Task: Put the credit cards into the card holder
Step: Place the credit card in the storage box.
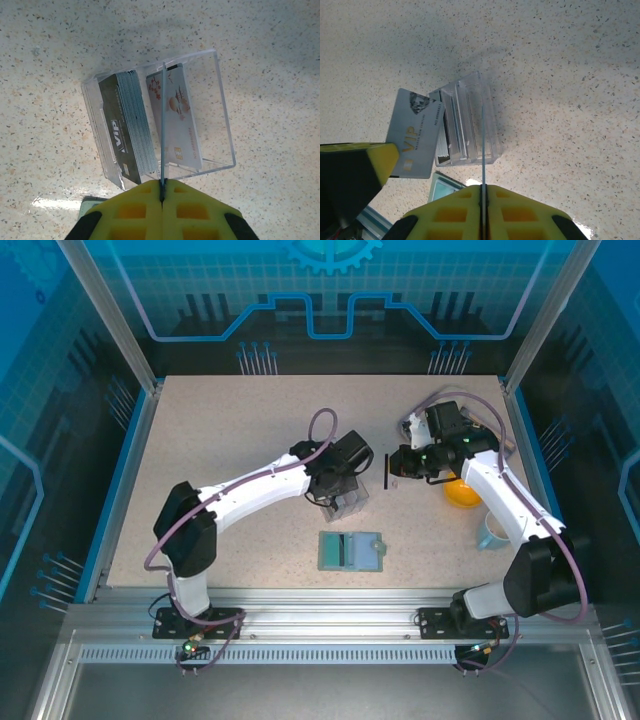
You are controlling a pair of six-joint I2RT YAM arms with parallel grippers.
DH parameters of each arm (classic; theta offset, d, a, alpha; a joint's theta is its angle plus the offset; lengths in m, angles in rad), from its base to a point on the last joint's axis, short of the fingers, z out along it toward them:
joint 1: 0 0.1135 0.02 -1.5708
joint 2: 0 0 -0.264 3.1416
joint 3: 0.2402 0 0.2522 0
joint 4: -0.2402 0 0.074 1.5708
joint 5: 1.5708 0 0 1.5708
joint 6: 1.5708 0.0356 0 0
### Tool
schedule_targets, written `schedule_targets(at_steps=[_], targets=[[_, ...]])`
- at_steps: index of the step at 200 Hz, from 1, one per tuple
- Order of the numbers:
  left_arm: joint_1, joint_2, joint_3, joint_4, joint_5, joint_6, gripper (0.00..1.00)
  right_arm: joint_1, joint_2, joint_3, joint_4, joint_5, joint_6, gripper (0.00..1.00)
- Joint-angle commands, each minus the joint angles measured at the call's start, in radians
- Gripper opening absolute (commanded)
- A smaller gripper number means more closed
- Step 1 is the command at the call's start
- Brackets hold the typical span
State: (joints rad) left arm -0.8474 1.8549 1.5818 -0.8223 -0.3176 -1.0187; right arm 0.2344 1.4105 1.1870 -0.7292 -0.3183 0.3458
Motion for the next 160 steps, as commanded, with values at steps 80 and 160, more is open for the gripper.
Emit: schedule_targets(at_steps=[80, 160], targets=[[-0.002, 0.124, 0.086, 0.009, -0.044, -0.039, 0.0, -0.016, -0.034, -0.03, -0.01, -0.034, -0.013, 0.1], [-0.004, 0.179, 0.097, 0.022, 0.017, -0.028, 0.09, -0.016, -0.039, -0.057, 0.002, -0.044, -0.003, 0.11]])
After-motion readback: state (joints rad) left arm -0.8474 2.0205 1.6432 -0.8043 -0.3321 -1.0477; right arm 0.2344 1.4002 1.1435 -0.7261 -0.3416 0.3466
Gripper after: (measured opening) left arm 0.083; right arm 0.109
